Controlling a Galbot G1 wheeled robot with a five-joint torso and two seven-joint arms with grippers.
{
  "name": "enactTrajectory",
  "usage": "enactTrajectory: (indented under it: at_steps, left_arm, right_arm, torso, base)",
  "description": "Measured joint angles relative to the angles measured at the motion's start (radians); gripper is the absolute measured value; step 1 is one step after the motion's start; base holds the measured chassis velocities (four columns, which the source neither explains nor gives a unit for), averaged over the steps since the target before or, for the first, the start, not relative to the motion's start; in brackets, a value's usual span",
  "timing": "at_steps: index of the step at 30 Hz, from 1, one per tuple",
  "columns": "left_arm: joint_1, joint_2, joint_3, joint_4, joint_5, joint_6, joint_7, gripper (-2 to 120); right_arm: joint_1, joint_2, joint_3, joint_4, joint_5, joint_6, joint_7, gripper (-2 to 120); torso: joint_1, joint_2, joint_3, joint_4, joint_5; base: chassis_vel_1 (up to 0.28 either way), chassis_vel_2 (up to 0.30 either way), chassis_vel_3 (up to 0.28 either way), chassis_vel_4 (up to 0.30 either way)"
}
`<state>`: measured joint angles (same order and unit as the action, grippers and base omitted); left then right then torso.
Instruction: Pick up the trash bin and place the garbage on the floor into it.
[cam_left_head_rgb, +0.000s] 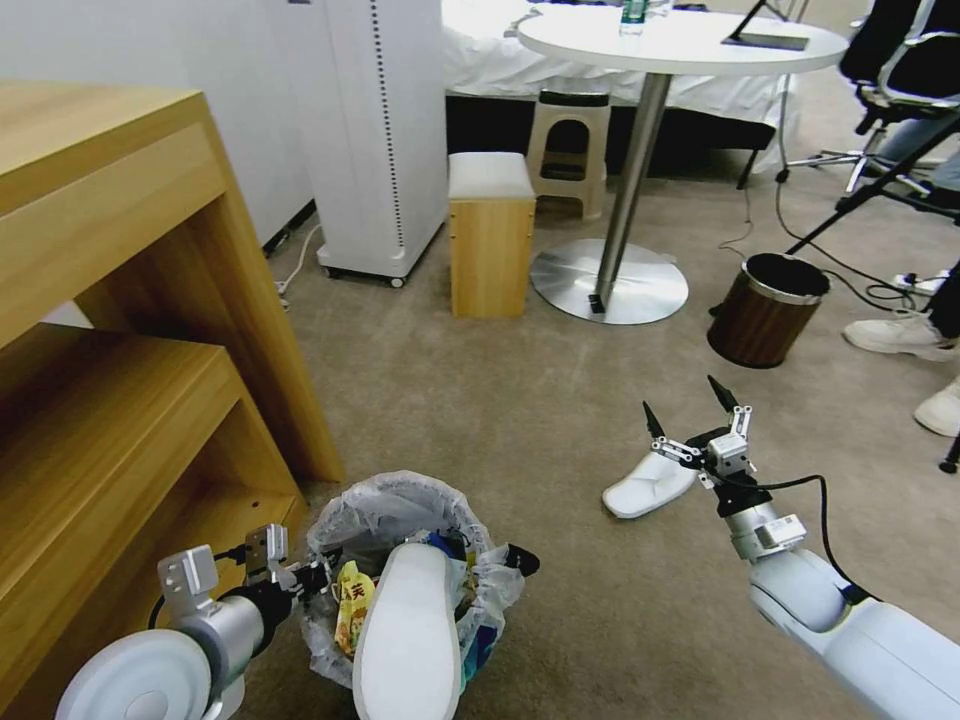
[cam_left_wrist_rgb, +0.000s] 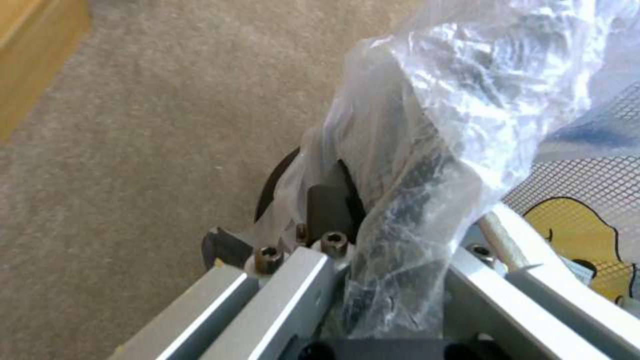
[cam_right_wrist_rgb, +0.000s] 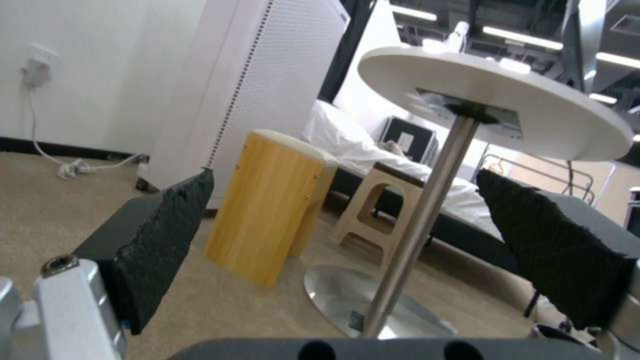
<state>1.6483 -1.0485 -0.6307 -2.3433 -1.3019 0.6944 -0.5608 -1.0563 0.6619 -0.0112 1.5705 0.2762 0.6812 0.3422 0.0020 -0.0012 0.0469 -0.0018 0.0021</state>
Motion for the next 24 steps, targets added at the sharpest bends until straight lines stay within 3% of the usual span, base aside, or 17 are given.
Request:
enactTrajectory:
  at_steps: [24]
  left_arm:
    - [0.006,-0.009,-0.005,-0.006,0.006,-0.004,0.002,0]
  right_arm:
    - [-0.025,0.010,0.006,-0.008,-0.016,0.022,0.006,100]
  torso:
    - [0.000,0.000,0.000,0.0000,0.0001]
  base:
    - [-0.023,-0.024,-0.025,-0.024]
